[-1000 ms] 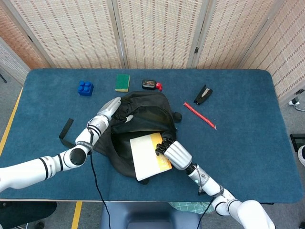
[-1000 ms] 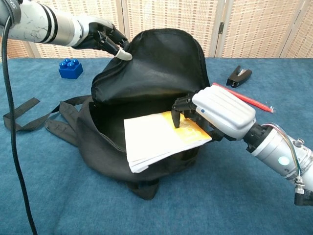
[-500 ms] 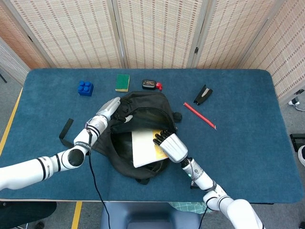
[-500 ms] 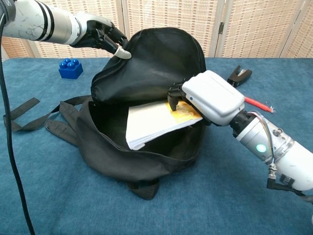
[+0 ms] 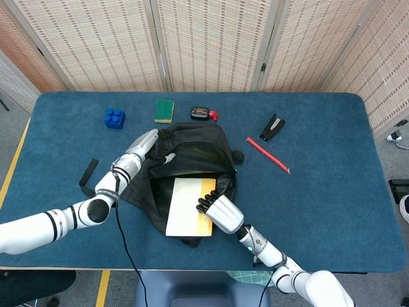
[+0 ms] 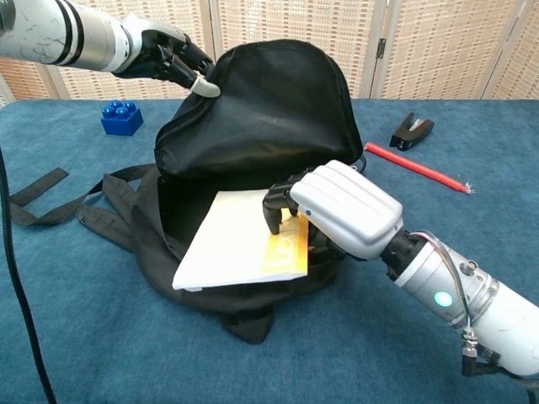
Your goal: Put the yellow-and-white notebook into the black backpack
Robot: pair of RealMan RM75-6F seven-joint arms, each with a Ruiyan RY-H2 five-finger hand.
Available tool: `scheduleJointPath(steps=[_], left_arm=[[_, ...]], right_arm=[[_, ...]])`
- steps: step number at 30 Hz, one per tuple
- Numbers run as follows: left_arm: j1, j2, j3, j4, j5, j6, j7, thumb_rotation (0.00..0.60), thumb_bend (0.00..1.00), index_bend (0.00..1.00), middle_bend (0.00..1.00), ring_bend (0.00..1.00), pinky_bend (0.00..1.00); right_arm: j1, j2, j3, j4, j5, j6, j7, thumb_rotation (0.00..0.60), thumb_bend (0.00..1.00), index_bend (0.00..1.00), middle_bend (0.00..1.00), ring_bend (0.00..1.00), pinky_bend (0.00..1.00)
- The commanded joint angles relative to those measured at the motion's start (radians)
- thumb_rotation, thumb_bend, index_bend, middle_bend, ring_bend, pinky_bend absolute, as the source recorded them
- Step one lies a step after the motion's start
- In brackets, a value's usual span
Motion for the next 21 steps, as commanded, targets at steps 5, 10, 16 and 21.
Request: scheduleJointPath(steps=[5,10,16,21], left_arm=[[0.005,0.016,0.003,-0.016,0.01,0.002,-0.011,0.6,0.45,0.59,0.22,0.14,0.0],[0.006,0.023,0.005,-0.024,0.015,0.006,-0.018,0.6,0.45,0.59,0.22,0.14,0.0],[0.005,0.027,0.009,-0.026,0.018,0.006,-0.024,0.6,0.45,0.59,0.22,0.14,0.0],[0.004,0.03,0.012,-0.027,0.019,0.005,-0.028,0.6,0.45,0.59,0.22,0.14,0.0]], right_arm=[[0.018,0.02,0.026,-0.005,0.032,-0.065,-0.041,0.6,0.46,0.9,0.5,0.49,0.46],[0.057,0.003,0.058,0.043,0.055,-0.107,-0.072,0.6,0.46,0.9,0.5,0.5,0.46],[0.098,-0.029,0.086,0.108,0.08,-0.149,-0.11,0.6,0.46,0.9,0.5,0.49,0.46],[0.133,-0.059,0.101,0.155,0.094,-0.169,-0.146,0.6,0.46,0.9,0.5,0.49,0.46]])
